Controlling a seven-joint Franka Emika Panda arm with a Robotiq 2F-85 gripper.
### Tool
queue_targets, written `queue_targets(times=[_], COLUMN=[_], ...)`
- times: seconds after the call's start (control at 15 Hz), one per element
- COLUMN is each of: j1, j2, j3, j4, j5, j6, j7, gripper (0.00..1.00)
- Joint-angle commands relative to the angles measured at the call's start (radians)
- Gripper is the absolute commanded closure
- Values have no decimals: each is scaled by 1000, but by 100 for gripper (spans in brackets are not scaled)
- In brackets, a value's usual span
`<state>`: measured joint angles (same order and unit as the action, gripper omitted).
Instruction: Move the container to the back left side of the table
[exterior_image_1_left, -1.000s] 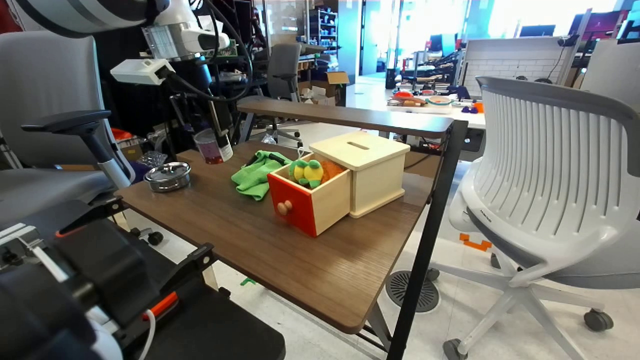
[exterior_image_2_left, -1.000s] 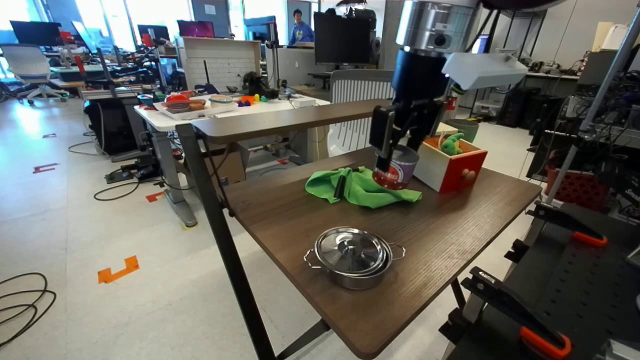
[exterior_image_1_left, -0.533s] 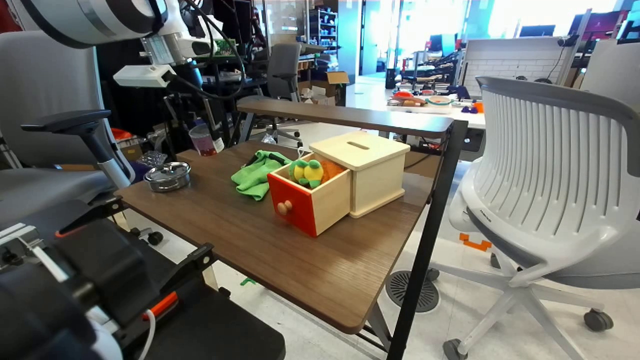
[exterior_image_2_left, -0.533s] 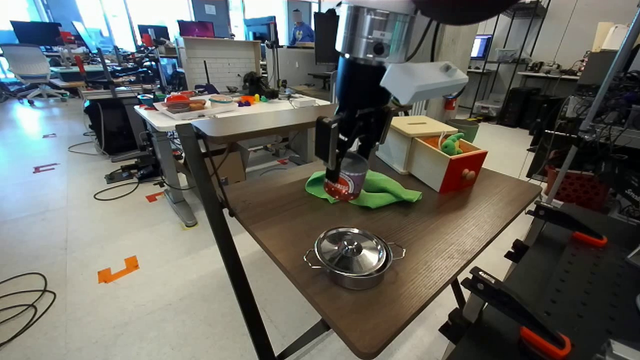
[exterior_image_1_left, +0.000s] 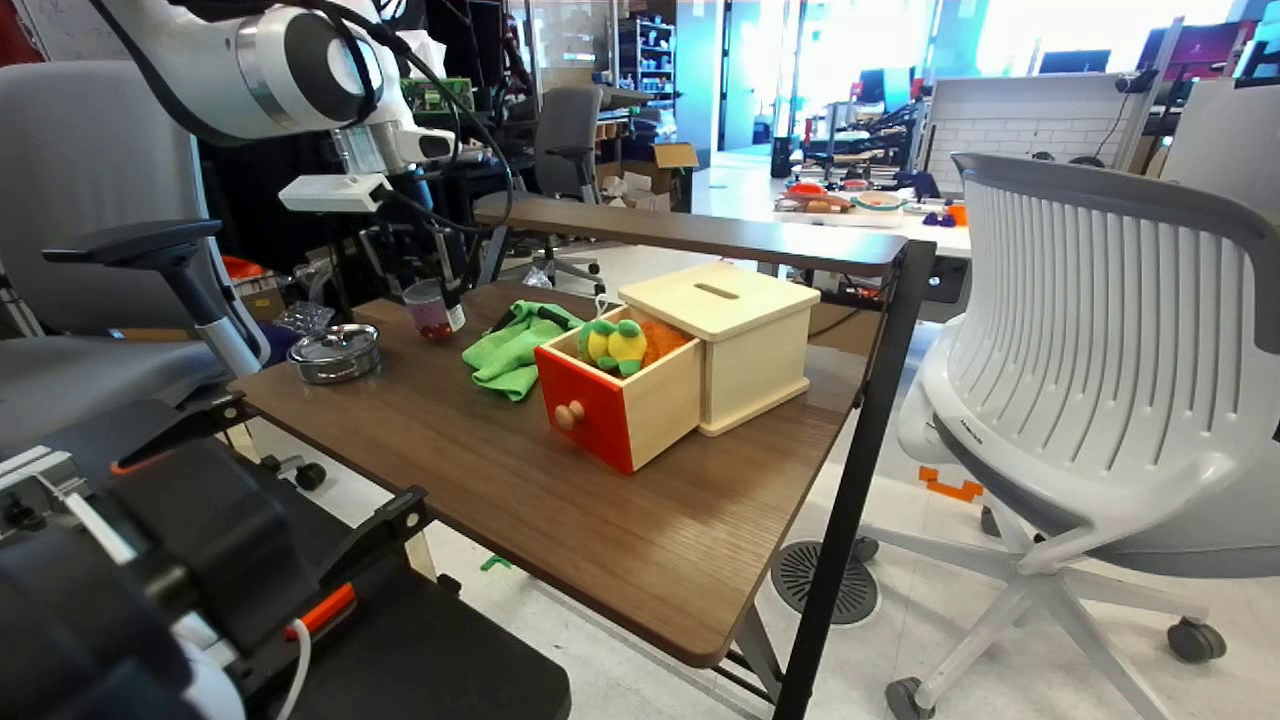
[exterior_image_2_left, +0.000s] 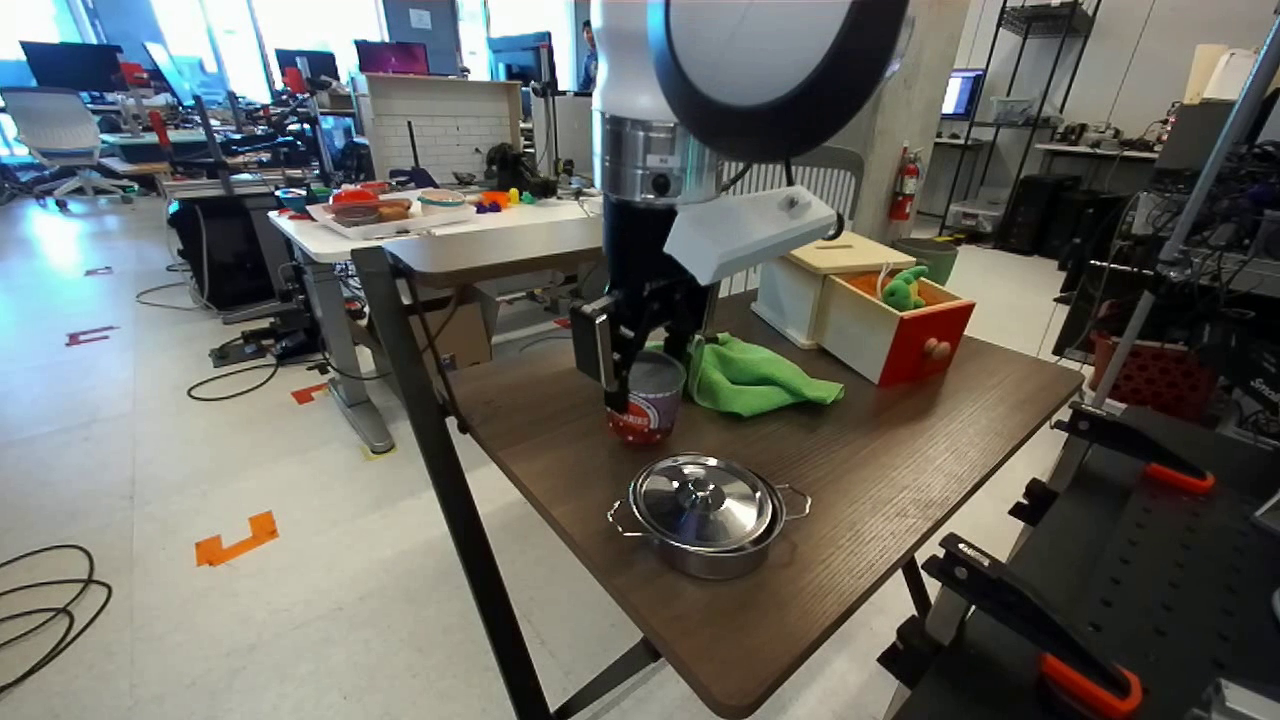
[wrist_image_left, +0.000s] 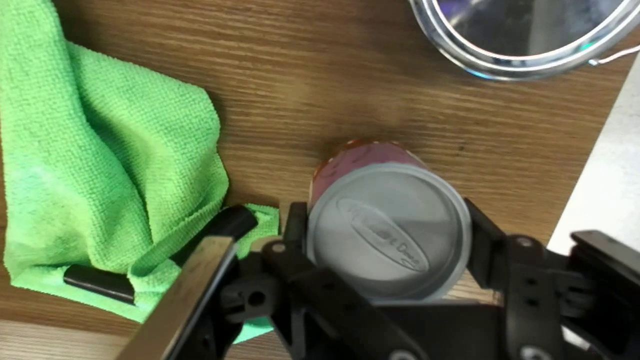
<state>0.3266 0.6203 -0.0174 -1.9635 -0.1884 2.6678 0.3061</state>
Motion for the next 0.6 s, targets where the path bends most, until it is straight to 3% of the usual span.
queue_targets(times=[0.0,0.13,0.33,0.53], j1=[25,23,13,12], j2=[71,86,75,7], j3=[-15,-12,-5,-7], j4=[105,127,126,54], j5=[-5,0,5,7], j6=[-70,-86,-101,-77], j7=[11,6,-4,8], gripper=[7,1,0,0])
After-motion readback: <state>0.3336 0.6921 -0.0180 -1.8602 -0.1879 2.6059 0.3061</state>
